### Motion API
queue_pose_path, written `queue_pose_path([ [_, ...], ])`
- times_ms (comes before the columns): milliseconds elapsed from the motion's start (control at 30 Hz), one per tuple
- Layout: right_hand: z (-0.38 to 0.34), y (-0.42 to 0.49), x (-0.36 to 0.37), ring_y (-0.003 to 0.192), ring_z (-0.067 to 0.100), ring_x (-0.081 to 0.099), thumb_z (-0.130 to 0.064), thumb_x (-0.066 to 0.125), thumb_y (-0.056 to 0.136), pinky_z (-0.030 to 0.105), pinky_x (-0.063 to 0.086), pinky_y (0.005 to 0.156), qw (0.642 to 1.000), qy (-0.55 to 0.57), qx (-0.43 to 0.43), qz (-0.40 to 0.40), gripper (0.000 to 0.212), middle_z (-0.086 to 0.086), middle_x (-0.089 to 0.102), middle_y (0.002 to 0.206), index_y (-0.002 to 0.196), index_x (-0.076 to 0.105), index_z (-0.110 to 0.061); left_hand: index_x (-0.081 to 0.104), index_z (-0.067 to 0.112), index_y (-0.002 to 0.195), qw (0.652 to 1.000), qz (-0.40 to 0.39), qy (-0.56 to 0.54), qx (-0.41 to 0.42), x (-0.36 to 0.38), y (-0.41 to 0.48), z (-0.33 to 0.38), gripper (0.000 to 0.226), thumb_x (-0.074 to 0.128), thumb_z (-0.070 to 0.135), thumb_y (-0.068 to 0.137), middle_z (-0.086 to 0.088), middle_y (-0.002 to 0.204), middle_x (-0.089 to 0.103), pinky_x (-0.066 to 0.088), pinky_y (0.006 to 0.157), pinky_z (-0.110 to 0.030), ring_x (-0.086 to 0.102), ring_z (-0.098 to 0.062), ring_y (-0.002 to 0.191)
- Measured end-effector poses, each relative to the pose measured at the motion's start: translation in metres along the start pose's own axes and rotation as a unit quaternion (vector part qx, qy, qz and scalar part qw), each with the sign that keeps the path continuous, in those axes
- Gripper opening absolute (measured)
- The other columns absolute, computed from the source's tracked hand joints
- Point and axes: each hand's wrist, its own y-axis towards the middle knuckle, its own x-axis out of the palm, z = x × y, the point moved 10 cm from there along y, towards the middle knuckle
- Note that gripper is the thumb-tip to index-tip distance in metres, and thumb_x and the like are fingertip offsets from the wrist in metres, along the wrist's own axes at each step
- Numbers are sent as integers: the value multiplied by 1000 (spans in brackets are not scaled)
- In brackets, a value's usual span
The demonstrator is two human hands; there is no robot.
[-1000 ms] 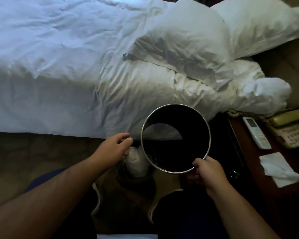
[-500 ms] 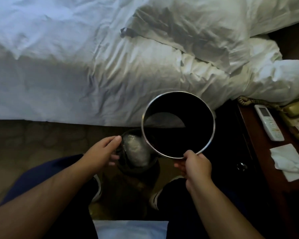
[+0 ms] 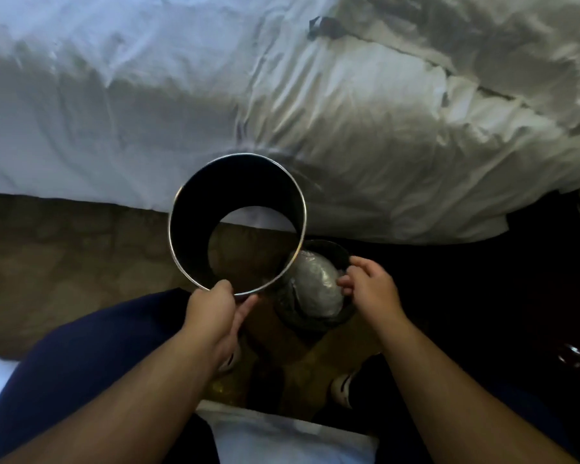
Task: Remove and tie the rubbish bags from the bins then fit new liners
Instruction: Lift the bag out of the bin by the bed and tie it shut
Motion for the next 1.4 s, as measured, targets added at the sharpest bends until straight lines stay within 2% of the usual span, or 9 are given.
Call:
queue_pose_path([
  [233,33,33,-29,111,28,59,-20,61,95,29,41,81,989,-116,60,71,39,12,61,128,133,57,-11,42,15,142,980,103,-170,-13,-22,33,1,50,47,2,94,-26,123,57,60,57,-29,71,-34,94],
  [500,79,61,-1,129,36,52,-20,73,88,39,46,101,983,-116,130,61,78,15,51,144,151,30,-3,44,16,142,975,178,-133,-15,-35,101,-8,48,50,3,97,-21,125,57,61,57,-30,68,-32,94],
  [633,109,82,1,130,37,52,-19,77,85,46,44,107,981,-96,155,69,88,18,51,145,152,23,0,48,15,139,974,195,-114,-15,-33,148,-28,43,51,4,98,-17,128,55,63,70,-34,67,-31,97],
  [867,155,102,-2,124,33,57,-21,78,84,49,48,105,978,-37,185,88,90,15,56,139,153,24,-3,47,7,136,974,200,-99,-30,-28,196,-61,37,44,-1,100,-18,121,58,60,83,-38,67,-36,101],
  [1000,173,108,3,111,30,64,-18,75,85,52,53,99,979,-8,195,67,63,10,65,126,140,45,-12,45,4,139,975,187,-102,-67,-32,216,-87,37,45,8,102,-19,108,63,62,77,-35,71,-30,90],
  [1100,176,111,4,104,34,66,-14,65,90,47,54,95,978,-61,189,66,25,16,71,115,114,68,-11,40,21,147,989,96,34,-104,-27,231,-108,68,65,47,89,-3,130,54,57,87,-40,64,-27,113],
  [1167,173,108,-9,106,36,65,-19,64,93,31,48,85,967,-134,188,103,24,20,70,113,109,71,-2,45,27,143,976,-1,164,-141,-5,228,-125,89,76,64,69,4,136,55,49,95,-41,56,-25,125],
  [1267,160,101,-28,100,33,66,-32,67,94,26,36,72,951,-210,172,149,35,20,72,103,96,73,2,61,22,126,956,-62,258,-126,24,221,-134,49,68,49,87,-1,121,70,52,92,-39,65,-21,112],
  [1400,142,88,-39,79,27,59,-28,74,88,27,38,67,952,-196,152,180,25,10,64,81,74,59,-14,69,16,97,913,41,402,53,19,222,-99,24,73,37,87,-5,91,73,58,74,-36,70,-25,89],
])
